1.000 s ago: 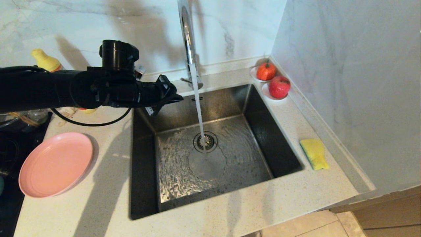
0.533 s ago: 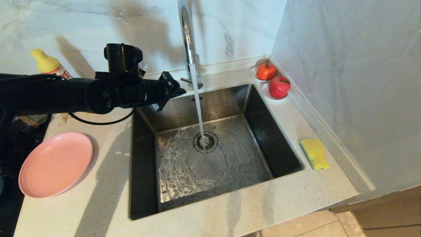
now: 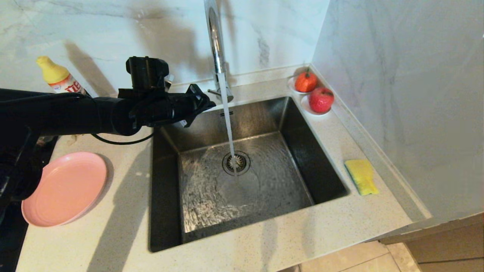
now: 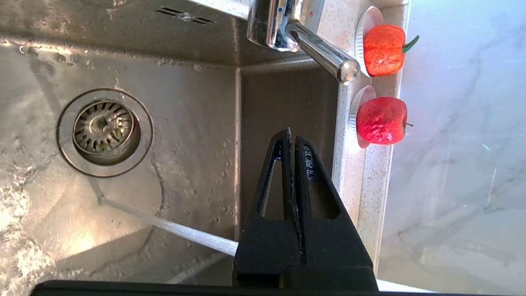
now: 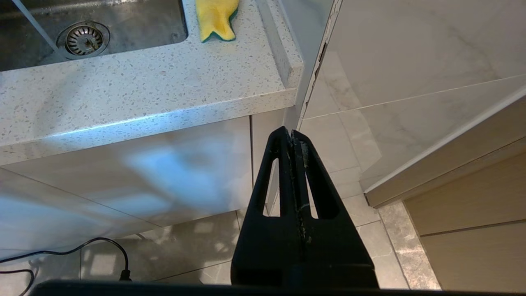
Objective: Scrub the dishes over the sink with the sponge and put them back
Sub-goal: Turn off the faucet
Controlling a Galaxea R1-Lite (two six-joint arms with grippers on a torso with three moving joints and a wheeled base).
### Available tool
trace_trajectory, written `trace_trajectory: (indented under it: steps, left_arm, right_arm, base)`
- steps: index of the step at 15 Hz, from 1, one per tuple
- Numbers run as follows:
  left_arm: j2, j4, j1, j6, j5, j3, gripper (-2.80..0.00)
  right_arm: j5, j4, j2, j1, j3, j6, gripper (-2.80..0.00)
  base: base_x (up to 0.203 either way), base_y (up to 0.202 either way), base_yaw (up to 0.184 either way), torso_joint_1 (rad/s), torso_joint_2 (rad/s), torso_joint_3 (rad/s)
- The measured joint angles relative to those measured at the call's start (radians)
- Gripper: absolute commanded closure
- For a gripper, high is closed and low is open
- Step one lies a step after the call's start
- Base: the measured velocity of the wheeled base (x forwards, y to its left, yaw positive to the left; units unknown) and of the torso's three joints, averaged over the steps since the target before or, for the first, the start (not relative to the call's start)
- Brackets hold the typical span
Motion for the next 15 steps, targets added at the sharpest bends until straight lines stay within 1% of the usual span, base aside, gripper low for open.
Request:
trace_trajectory:
  steps: [3,7,15]
  left_arm:
    - [0.017,-0.005,0.0,0.0,0.023,-0.044,0.0]
    - [0.049,-0.013,0.0,0.003,0.098,-0.105,0.0]
    - [0.078,-0.009,0.0,-0.001,0.098,-0.153,0.0]
  right_arm:
    - [0.0,0.0,0.0,0.0,0.0,0.0,0.0]
    - [0.0,0.0,0.0,0.0,0.0,0.0,0.0]
    - [0.0,0.0,0.0,0.0,0.0,0.0,0.0]
  base:
    - [0.0,0.0,0.0,0.0,0.0,0.0]
    - [0.0,0.0,0.0,0.0,0.0,0.0]
    - [0.0,0.0,0.0,0.0,0.0,0.0]
